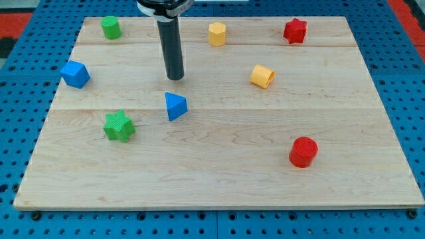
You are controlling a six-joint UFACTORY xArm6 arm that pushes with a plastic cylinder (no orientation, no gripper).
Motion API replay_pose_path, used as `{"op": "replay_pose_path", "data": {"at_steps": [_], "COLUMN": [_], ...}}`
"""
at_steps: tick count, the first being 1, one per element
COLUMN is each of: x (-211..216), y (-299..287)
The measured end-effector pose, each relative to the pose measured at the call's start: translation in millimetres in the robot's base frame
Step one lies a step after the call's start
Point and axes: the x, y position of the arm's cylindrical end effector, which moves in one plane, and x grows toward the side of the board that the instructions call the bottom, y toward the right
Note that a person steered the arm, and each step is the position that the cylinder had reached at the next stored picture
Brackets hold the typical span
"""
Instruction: Place the triangle below the red star
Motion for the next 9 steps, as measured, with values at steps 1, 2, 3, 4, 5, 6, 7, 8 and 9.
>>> {"op": "replay_pose_path", "data": {"at_steps": [1, 2, 3, 4, 5, 6, 7, 8, 9], "x": [0, 0, 0, 0, 13, 25, 6, 47, 78], "y": [1, 1, 1, 11, 17, 31, -36, -71, -42]}}
